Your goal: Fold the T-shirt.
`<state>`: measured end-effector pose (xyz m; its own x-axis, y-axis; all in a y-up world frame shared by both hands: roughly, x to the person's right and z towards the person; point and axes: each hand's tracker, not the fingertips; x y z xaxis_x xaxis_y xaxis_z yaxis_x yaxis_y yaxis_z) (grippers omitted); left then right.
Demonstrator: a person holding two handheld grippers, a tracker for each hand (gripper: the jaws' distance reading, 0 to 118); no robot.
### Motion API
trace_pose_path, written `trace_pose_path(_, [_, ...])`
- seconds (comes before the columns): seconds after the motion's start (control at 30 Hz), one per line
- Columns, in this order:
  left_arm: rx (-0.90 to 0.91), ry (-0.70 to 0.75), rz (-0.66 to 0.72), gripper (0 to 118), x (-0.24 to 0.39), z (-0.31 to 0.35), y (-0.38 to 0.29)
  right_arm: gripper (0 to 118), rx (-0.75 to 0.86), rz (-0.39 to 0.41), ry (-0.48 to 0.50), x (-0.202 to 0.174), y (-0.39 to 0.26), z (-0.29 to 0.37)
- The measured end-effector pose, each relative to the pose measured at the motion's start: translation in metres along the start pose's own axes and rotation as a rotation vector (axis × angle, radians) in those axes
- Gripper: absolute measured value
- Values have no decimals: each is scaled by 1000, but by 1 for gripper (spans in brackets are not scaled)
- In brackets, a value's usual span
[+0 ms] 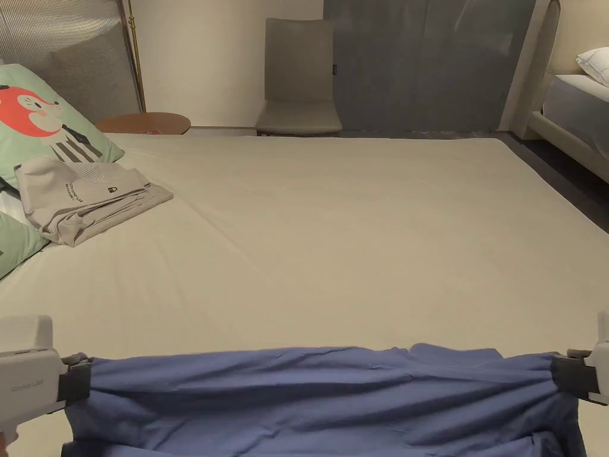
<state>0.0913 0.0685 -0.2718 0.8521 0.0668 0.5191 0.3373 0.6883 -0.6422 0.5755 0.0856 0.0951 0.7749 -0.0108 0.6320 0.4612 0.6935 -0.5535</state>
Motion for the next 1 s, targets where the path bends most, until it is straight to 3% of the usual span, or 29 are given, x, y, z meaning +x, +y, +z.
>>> trace_pose_path(0.33, [-62,4,61,3,-26,51,-99,4,-38,-48,28,-3,-101,82])
trace_pose_path(0.77, [-141,24,135,4,-44,36,-175,4,-183,20,-79,-5,-180,42])
trace_pose_path(0.83, [-122,29,141,23,-43,39,-172,4,-175,18,-84,-4,-182,44])
trace_pose_path(0.87, [-93,53,132,42,-41,43,-171,7,-159,12,-86,-4,-183,45])
trace_pose_path(0.9, [-60,82,119,70,-41,46,-170,28,-144,0,-89,-4,-183,47])
trace_pose_path(0.93, [-33,102,110,87,-41,50,-167,54,-123,-14,-109,-5,-183,49])
trace_pose_path(0.97, [5,100,115,101,-41,56,-164,77,-88,-13,-158,-5,-183,54])
trace_pose_path(1.0, [56,91,129,107,-37,65,-162,98,-32,4,-191,-7,-182,58])
